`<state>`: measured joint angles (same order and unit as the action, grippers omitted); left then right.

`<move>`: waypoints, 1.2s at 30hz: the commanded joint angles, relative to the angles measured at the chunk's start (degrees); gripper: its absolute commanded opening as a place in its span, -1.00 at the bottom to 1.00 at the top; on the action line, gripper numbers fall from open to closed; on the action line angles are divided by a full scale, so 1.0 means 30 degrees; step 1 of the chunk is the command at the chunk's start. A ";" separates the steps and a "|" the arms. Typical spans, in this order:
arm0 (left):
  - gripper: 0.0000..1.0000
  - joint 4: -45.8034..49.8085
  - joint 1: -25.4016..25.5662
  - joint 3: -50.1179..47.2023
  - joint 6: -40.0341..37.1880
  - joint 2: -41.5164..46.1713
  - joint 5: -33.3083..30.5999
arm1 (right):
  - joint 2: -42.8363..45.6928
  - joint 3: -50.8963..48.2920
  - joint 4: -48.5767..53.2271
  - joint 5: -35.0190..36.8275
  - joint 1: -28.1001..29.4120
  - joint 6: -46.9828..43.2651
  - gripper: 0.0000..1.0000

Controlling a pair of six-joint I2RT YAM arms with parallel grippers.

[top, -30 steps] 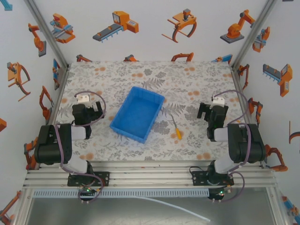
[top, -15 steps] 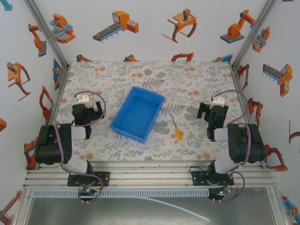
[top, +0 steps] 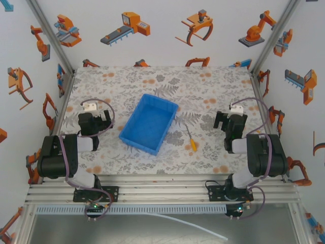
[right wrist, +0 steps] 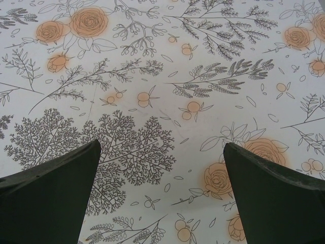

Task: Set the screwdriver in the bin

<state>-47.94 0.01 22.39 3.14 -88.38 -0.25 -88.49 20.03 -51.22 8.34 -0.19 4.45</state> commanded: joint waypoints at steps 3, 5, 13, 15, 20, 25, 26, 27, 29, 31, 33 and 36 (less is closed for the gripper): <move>0.95 0.0153 -0.0003 0.0359 -0.0282 0.0065 0.0194 | 0.0114 0.0497 0.0036 0.0748 -0.0181 0.0154 0.98; 0.95 0.0089 -0.0004 0.0274 -0.0279 0.0192 0.0085 | 0.1097 0.0866 0.1407 0.1369 -0.0154 0.0509 0.99; 0.95 0.6717 0.0112 0.2665 -0.0806 0.2942 0.0396 | 0.4502 0.3035 0.7546 0.2537 -0.0179 0.1072 0.99; 0.95 0.9421 0.0143 0.3914 -0.1319 0.3650 0.0472 | 0.5234 0.3962 0.9646 0.3068 -0.0111 0.1843 0.99; 0.94 1.6730 0.0157 0.7077 -0.2300 0.5869 0.1143 | 0.6437 0.7222 1.7812 0.3861 -0.0085 0.5879 0.99; 0.97 2.4219 0.0172 1.0579 -0.1745 0.6869 0.2111 | 0.8390 0.7804 2.2090 0.1523 0.1113 0.7414 0.99; 0.97 2.5544 0.0172 1.1242 -0.1601 0.6822 0.2307 | 0.8830 0.7796 2.2841 0.1283 0.1654 0.7782 0.99; 0.97 2.6324 0.0172 1.1629 -0.1580 0.6827 0.2564 | 0.9148 0.7741 2.3387 0.1098 0.2150 0.8116 0.99; 0.96 2.7721 0.0195 1.2213 -0.1497 0.6869 0.3105 | 0.9666 0.7724 2.4647 0.0745 0.3384 0.8726 0.99; 0.95 2.8768 0.0201 1.2616 -0.1580 0.7080 0.4156 | 0.9882 0.7948 2.6344 0.0960 0.4491 0.9466 0.98; 0.95 2.9943 0.0227 1.3123 -0.2338 0.7245 0.6174 | 1.0065 0.7967 2.7534 0.0816 0.5697 0.9799 0.94; 0.95 3.0852 0.0519 1.3366 -0.3026 0.7700 0.6725 | 1.0248 0.7756 2.8628 0.0871 0.7512 1.0430 0.85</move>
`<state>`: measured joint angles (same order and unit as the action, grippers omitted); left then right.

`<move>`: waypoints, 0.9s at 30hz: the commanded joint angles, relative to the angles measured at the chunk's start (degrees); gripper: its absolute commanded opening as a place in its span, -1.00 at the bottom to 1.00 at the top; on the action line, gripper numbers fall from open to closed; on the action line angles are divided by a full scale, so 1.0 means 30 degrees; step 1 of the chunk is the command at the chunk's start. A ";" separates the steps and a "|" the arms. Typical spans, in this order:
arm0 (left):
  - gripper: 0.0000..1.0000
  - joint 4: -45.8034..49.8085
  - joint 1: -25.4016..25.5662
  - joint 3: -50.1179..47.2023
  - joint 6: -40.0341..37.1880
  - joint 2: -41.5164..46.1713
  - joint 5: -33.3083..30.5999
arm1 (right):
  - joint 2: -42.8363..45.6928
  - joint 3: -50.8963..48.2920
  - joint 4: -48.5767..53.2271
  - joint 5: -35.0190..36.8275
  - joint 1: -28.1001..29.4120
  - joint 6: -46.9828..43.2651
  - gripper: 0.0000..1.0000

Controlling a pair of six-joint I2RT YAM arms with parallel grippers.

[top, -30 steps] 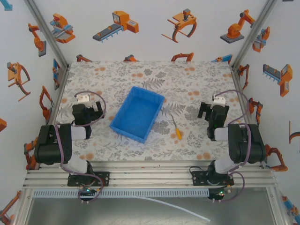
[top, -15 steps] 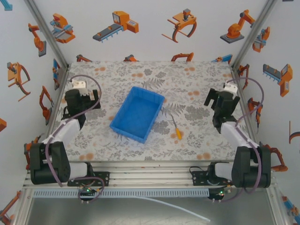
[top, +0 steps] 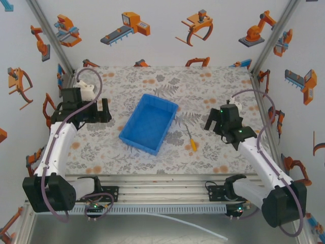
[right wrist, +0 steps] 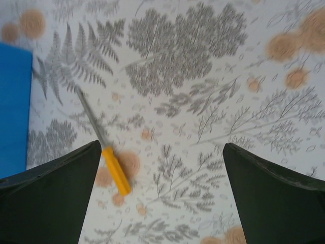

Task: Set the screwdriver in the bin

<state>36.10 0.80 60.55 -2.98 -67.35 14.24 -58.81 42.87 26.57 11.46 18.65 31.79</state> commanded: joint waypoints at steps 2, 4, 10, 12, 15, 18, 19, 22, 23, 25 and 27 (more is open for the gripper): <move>0.95 0.2926 0.0342 0.0643 -0.1341 0.1038 0.1817 | 0.0324 -0.0148 0.2981 -0.0182 0.2235 0.1759 0.82; 0.95 0.2809 0.0406 0.0607 -0.1474 0.1341 0.1370 | 0.0245 -0.0667 0.2614 -0.0163 0.3303 0.1992 0.77; 0.95 0.3124 0.0393 0.0875 -0.1791 0.1811 0.0997 | -0.1491 -0.0976 0.1831 -0.0238 0.5154 0.1737 0.62; 0.94 0.3315 0.0408 0.0860 -0.1889 0.1947 0.1142 | -0.2076 -0.1090 0.1302 -0.0175 0.5641 0.1628 0.60; 0.94 0.3275 0.0437 0.0730 -0.1502 0.2058 0.0616 | -0.3124 -0.1205 0.0277 -0.0363 0.6197 0.1449 0.53; 0.95 0.3530 0.0459 0.0789 -0.1130 0.1912 0.0584 | -0.4258 -0.1189 -0.0512 -0.0343 0.6559 0.1290 0.43; 0.95 0.3624 0.0466 0.0770 -0.1072 0.1888 0.0700 | -0.4616 -0.1133 -0.0670 -0.0108 0.6681 0.1297 0.39; 0.95 0.3729 0.0494 0.0807 -0.0980 0.2003 0.0823 | -0.5322 -0.1098 -0.0999 0.0475 0.6882 0.1385 0.38; 0.95 0.3729 0.0496 0.0811 -0.0949 0.2073 0.0798 | -0.5495 -0.1107 -0.1150 0.0490 0.6903 0.1358 0.39; 0.95 0.3729 0.0481 0.0820 -0.0888 0.2119 0.0791 | -0.5931 -0.1064 -0.1415 0.0516 0.6951 0.1261 0.37; 0.95 0.3702 0.0496 0.0764 -0.0855 0.2162 0.0788 | -0.6282 -0.1078 -0.1737 0.0566 0.6963 0.1198 0.29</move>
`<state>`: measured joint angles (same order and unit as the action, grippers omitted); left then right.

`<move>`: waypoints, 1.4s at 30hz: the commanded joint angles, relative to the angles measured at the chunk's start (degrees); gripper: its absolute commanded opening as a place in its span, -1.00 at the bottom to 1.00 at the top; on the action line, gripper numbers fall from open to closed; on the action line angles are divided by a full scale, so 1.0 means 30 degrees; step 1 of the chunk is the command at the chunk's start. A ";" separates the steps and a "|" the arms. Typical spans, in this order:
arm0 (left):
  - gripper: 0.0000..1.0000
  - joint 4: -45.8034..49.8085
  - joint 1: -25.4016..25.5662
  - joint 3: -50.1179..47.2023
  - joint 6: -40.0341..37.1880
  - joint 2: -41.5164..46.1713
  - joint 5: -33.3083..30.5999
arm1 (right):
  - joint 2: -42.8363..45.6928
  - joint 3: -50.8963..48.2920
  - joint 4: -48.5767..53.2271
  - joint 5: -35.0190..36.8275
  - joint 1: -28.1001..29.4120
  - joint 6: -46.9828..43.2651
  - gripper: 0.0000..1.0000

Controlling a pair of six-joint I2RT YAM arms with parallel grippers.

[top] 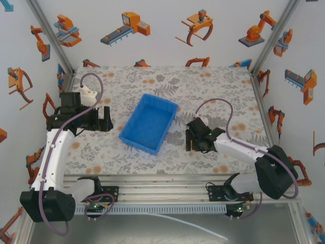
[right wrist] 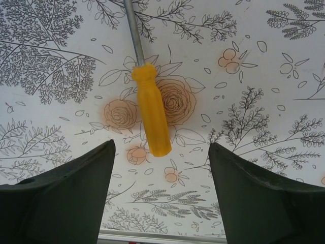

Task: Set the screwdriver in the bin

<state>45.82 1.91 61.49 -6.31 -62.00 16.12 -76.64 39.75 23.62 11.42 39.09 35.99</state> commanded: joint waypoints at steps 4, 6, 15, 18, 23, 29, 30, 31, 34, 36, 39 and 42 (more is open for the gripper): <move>0.95 0.0416 0.0124 0.0349 0.0274 0.0311 0.0267 | -0.0871 0.0119 -0.0870 0.0967 0.0210 -0.0164 0.21; 0.95 0.0424 0.0121 0.0315 0.0312 0.0324 0.0271 | -0.0992 0.0055 -0.1009 0.1087 0.0242 -0.0216 0.18; 0.95 0.0399 0.0154 0.0237 0.0424 0.0348 0.0398 | -0.1673 0.0092 -0.1216 0.1424 0.0256 -0.0310 0.08; 0.95 0.0342 0.0154 0.0250 0.0486 0.0339 0.0374 | -0.1872 0.0102 -0.1295 0.1491 0.0299 -0.0332 0.05; 0.95 0.0326 0.0180 0.0307 0.0567 0.0393 0.0370 | -0.2035 0.0109 -0.1443 0.1483 0.0329 -0.0308 -0.15; 0.95 0.0257 0.0183 0.0284 0.0541 0.0451 0.0212 | -0.2146 0.0140 -0.1412 0.1525 0.0388 -0.0336 -0.28; 0.95 0.0226 0.0183 0.0256 0.0548 0.0451 0.0124 | -0.2166 0.0146 -0.1404 0.1566 0.0429 -0.0347 -0.31; 0.95 0.0197 0.0186 0.0231 0.0548 0.0452 0.0052 | -0.2146 0.0119 -0.1423 0.1572 0.0417 -0.0318 -0.33; 0.95 0.0224 0.0182 0.0269 0.0484 0.0507 -0.0006 | -0.2037 0.0058 -0.1397 0.1509 0.0445 -0.0314 -0.50; 0.95 0.0224 0.0183 0.0302 0.0454 0.0548 -0.0012 | -0.1855 -0.0004 -0.1345 0.1495 0.0446 -0.0306 -0.52; 0.95 0.0224 0.0183 0.0315 0.0216 0.0730 -0.0193 | -0.1341 -0.0242 -0.1454 0.1441 0.0461 -0.0337 -0.56; 0.95 0.0253 0.0183 0.0401 -0.0056 0.0914 -0.0491 | -0.0557 -0.0508 -0.1498 0.1455 0.0483 -0.0197 -0.58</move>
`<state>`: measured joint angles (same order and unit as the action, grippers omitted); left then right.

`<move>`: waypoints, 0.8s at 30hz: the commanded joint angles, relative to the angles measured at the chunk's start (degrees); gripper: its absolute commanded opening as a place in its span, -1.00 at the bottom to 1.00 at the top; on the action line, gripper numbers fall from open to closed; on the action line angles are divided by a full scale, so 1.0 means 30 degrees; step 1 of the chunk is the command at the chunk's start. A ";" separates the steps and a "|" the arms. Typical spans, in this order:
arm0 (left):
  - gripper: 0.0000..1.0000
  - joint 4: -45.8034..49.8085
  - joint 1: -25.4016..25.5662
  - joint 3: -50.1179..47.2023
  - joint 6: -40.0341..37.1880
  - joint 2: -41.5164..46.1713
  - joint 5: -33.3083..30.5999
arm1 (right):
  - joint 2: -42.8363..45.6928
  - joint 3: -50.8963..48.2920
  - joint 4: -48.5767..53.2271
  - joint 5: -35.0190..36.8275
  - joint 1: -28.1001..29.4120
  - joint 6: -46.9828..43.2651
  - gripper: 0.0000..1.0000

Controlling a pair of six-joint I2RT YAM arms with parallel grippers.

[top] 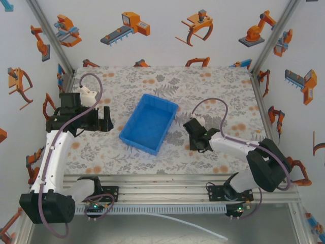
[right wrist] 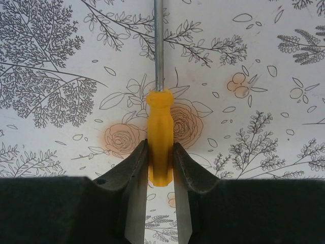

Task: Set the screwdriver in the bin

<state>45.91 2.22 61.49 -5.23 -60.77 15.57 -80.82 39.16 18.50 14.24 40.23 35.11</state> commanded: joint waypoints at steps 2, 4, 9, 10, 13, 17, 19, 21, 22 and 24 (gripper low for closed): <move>0.95 0.0252 0.0095 0.0488 -0.0591 0.0669 -0.0460 | 0.1410 -0.0286 0.0514 0.0545 0.0097 0.0079 -0.61; 0.95 0.0303 0.0079 0.0594 -0.0687 0.0759 -0.0496 | 0.2013 -0.0049 0.1021 0.0458 0.0101 0.0002 -0.61; 0.95 0.0398 0.0110 0.0931 -0.0588 0.0768 -0.0386 | 0.3920 0.0866 0.2971 0.0637 0.0097 -0.0001 -0.63; 0.95 0.0392 0.0110 0.0981 -0.0518 0.0749 -0.0371 | 0.4423 0.1097 0.3441 0.0725 0.0097 0.0014 -0.64; 0.95 0.0298 0.0123 0.0971 -0.0366 0.0724 -0.0278 | 0.5650 0.2103 0.4770 0.0817 0.0104 -0.0106 -0.65; 0.95 0.0246 0.0168 0.0851 -0.0314 0.0713 0.0479 | 0.6189 0.4232 0.6044 0.0619 0.0098 -0.0579 -0.66; 0.95 0.0223 0.0191 0.0915 -0.0220 0.0607 0.0804 | 0.5860 0.5391 0.6381 0.0418 0.0111 -0.0662 -0.66; 0.95 0.0224 0.0282 0.1075 -0.0143 0.0472 0.0999 | 0.5218 0.6464 0.6389 0.0091 0.0226 -0.0720 -0.66; 0.95 0.0224 0.0313 0.1170 -0.0087 0.0382 0.1046 | 0.4745 0.7053 0.6367 -0.0027 0.0362 -0.0783 -0.69; 0.95 0.0238 0.0403 0.1397 -0.0076 0.0285 0.1088 | 0.3629 0.8272 0.6343 0.0096 0.0839 -0.0923 -0.70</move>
<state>46.04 3.03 63.24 -6.00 -59.61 16.88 -66.43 59.81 35.79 14.48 41.04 33.78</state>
